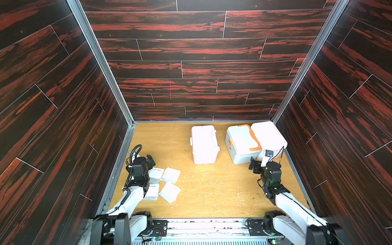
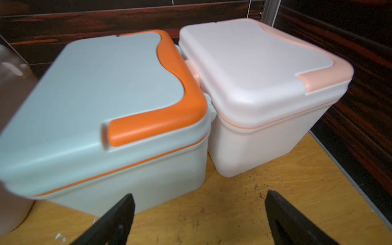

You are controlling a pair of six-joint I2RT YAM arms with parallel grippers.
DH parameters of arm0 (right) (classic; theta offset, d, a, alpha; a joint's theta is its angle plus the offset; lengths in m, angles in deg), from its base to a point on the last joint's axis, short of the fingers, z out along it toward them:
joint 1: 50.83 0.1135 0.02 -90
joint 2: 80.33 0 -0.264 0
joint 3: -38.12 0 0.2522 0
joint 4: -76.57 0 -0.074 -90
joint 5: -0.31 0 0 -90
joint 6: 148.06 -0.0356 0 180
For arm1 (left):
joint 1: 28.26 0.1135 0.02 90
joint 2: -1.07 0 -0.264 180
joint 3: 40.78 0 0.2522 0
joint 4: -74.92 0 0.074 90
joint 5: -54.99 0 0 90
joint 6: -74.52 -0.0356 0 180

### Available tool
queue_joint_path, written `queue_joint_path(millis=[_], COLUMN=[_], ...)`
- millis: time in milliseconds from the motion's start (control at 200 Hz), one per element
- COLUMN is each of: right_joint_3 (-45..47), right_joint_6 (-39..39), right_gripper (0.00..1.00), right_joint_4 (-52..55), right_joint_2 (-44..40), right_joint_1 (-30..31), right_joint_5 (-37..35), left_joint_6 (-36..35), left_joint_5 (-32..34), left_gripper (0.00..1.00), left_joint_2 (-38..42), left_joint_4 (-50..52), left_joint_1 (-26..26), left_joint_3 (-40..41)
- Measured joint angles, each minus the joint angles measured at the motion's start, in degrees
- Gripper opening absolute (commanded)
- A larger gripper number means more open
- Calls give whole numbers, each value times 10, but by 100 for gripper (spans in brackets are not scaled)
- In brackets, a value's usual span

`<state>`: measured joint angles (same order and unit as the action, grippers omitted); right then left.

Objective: Open first aid kits and take out gauze
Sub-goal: Reset both arms

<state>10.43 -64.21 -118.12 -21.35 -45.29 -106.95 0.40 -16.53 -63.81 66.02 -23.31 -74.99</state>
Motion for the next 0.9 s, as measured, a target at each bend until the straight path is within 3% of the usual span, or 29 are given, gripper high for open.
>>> queue_joint_path(millis=[466,631,897], right_joint_3=[17,33,-9], right_joint_6=[26,26,39], right_gripper=[99,99,99], right_joint_4=[-319,-437,-409], right_joint_2=[210,281,295], right_joint_1=[-77,-99,-99], right_joint_5=[92,128,172], left_joint_6=[-38,-46,-64], left_joint_5=[-37,-55,-87], left_gripper=[100,100,100], left_joint_2=[-176,-198,-232], left_joint_4=[-222,-261,-263], left_joint_1=[3,3,3], left_joint_3=[10,10,-15])
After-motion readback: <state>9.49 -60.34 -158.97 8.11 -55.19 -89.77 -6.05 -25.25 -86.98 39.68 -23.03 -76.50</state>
